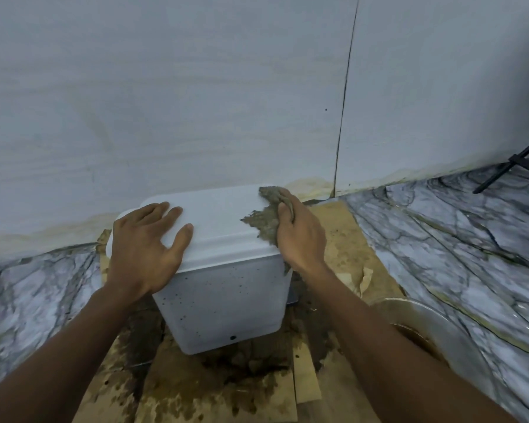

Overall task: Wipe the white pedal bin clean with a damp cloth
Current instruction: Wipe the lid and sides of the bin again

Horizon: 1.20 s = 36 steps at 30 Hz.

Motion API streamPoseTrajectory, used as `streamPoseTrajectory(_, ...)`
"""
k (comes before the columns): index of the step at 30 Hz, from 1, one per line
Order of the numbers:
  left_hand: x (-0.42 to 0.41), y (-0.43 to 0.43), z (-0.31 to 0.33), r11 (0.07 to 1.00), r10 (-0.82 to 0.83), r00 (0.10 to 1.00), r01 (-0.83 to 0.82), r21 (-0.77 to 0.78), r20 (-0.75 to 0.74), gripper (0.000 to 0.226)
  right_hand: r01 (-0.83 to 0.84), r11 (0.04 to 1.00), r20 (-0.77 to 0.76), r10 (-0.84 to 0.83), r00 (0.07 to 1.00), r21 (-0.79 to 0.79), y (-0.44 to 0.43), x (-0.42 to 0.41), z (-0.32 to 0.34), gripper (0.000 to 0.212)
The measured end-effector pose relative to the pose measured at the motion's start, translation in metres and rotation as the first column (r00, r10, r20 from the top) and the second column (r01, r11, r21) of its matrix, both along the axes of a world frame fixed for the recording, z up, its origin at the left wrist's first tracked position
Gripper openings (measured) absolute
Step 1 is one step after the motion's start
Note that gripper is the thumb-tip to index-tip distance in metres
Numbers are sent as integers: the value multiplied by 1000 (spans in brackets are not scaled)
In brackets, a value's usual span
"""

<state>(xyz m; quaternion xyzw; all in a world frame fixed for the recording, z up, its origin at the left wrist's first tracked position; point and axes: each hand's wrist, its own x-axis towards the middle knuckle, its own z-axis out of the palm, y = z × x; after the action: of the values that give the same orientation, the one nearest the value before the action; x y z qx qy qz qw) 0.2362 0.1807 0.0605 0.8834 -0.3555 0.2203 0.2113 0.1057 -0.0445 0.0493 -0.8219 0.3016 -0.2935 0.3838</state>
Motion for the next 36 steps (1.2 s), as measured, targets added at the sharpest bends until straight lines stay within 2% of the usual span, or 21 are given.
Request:
streamPoseTrajectory(4, 1, 0, 0, 1000, -13, 1000, 13, 4, 12, 65, 132, 984, 87, -122, 989, -118, 39, -8, -23, 52)
streamPoseTrajectory(8, 0, 2, 0, 1000, -20, 999, 20, 2, 42, 64, 129, 970, 16, -128, 992, -207, 62, -9, -35, 59)
streamPoseTrajectory(10, 0, 1, 1, 1000, -19, 999, 19, -2, 44, 64, 84, 931, -19, -97, 995, -356, 68, -7, -36, 56)
streamPoseTrajectory(12, 1, -1, 0, 1000, -20, 999, 20, 4, 46, 64, -36, 854, -84, -9, 996, -519, 77, -1, -36, 53)
streamPoseTrajectory(15, 2, 0, 0, 999, -35, 996, 35, 11, 81, 63, -165, 778, -150, 92, 984, -607, 86, 8, -22, 50)
streamPoseTrajectory(20, 6, -4, -3, 999, -42, 995, 42, 4, 86, 60, -261, 758, -208, 168, 964, -598, 59, 15, -5, 52)
streamPoseTrajectory(23, 3, -9, 0, 1000, -18, 999, 18, 2, 42, 63, -254, 793, -258, 126, 958, -554, 38, 14, 2, 53)
streamPoseTrajectory(25, 1, -10, 1, 1000, 7, 1000, -7, 15, 18, 64, -193, 843, -273, 57, 960, -502, 24, 18, 6, 53)
streamPoseTrajectory(29, -2, -7, 1, 1000, 7, 1000, -7, 0, 21, 63, -28, 947, -152, -22, 988, -321, 1, 18, 10, 41)
streamPoseTrajectory(36, -7, -2, 0, 1000, 5, 1000, -5, -2, 3, 63, 189, 940, -78, -219, 973, -283, 48, 12, -9, 50)
